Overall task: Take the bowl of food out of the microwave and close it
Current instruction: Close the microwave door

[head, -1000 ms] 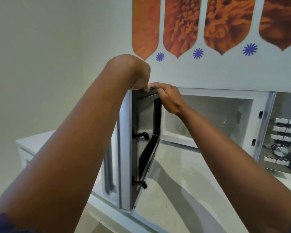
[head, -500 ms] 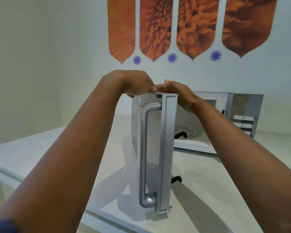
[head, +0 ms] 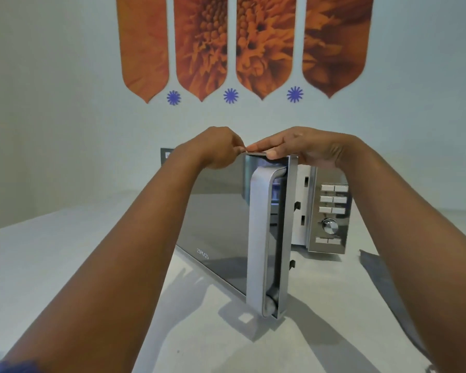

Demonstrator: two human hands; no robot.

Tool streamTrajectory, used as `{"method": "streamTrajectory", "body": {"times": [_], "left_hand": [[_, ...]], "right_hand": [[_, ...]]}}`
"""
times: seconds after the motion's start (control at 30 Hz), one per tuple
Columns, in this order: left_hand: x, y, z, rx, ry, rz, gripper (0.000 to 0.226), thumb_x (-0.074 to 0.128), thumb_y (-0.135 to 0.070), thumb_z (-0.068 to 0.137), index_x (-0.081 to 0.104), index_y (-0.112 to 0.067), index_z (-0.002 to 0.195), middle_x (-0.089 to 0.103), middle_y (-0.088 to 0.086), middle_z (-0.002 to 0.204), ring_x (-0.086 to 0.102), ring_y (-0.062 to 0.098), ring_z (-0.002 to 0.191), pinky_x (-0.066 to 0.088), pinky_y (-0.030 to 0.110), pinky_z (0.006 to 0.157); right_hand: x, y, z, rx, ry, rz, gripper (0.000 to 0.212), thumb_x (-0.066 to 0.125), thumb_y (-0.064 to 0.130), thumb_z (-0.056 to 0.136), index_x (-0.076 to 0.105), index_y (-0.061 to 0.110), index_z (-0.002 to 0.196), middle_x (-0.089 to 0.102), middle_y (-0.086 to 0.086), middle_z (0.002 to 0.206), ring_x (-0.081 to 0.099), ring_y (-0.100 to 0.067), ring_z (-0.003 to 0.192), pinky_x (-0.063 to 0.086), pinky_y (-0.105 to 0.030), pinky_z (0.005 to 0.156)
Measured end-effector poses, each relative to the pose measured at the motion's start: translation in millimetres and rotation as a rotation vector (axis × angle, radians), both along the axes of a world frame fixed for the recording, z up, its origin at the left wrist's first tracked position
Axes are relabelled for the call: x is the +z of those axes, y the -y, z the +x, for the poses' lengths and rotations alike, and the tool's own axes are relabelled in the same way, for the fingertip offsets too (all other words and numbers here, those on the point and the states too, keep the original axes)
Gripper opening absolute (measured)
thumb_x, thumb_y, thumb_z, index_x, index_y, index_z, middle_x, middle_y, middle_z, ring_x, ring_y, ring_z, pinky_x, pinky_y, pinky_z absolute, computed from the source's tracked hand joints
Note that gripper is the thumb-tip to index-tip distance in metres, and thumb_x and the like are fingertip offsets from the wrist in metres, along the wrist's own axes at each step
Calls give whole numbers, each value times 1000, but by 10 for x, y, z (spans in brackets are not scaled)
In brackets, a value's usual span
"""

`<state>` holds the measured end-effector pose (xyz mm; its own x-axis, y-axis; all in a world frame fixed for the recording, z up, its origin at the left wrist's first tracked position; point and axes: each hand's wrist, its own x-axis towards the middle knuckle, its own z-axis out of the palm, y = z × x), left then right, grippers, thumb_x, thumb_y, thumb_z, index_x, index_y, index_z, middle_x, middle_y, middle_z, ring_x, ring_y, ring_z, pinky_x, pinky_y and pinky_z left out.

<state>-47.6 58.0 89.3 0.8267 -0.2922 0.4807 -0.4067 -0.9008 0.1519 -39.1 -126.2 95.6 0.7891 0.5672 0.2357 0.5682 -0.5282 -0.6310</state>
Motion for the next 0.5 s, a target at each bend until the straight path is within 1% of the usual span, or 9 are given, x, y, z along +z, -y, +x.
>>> {"method": "streamTrajectory", "body": {"times": [0.1,0.2,0.27,0.33,0.37,0.4,0.43,0.47,0.5], "left_hand": [[-100,79,148,-57,84,-59,34,41,-21,98,62,-9,123,63,14,124,55,28,111,36,26,82],[-219,134,324,-104,172,-95,33,44,-21,97,63,-10,122,59,17,119,54,29,107,36,26,80],[-289,163,425,-121,206,-87,34,46,-21,97,60,-13,126,55,15,120,53,28,108,34,24,81],[-344,205,528,-139,239,-74,35,47,-19,96,57,-14,130,55,15,120,53,28,109,38,25,83],[-370,212,560,-146,254,-77,36,48,-18,95,56,-13,130,56,15,120,53,28,109,41,28,86],[-399,232,605,-158,261,-89,37,48,-17,95,55,-12,131,57,15,121,54,28,109,43,30,89],[-422,244,641,-166,263,-104,38,49,-16,94,54,-11,132,57,14,122,54,28,111,43,32,92],[-444,263,680,-173,265,-116,39,49,-16,94,52,-9,132,56,14,125,53,29,114,43,33,96],[-465,279,715,-177,266,-124,40,50,-17,94,51,-9,133,55,14,127,52,28,117,42,33,99]], "right_hand": [[43,83,-32,-55,45,-37,36,62,14,76,64,25,110,66,-4,117,57,-17,111,38,-29,103],[94,139,-42,-172,160,-78,35,59,0,82,64,24,107,64,2,98,55,-7,86,40,-18,85],[107,154,-19,-260,260,-152,34,61,1,80,67,22,106,63,-2,94,52,-13,79,41,-23,81],[104,178,24,-367,355,-220,31,64,2,78,70,19,104,65,-8,98,54,-23,84,45,-31,82],[96,183,46,-410,398,-238,31,64,2,78,70,17,104,67,-8,98,56,-24,85,47,-29,80],[78,198,78,-448,436,-251,31,64,1,78,70,15,104,67,-6,95,57,-20,83,47,-20,75],[62,204,105,-476,470,-259,31,63,-1,77,70,13,104,67,-4,92,56,-15,78,44,-7,66],[46,211,132,-504,499,-269,31,63,-2,77,70,12,103,68,-3,92,55,-11,75,39,2,57],[28,216,168,-528,524,-279,31,63,-4,77,71,11,102,71,-4,95,55,-10,75,37,4,52]]}}
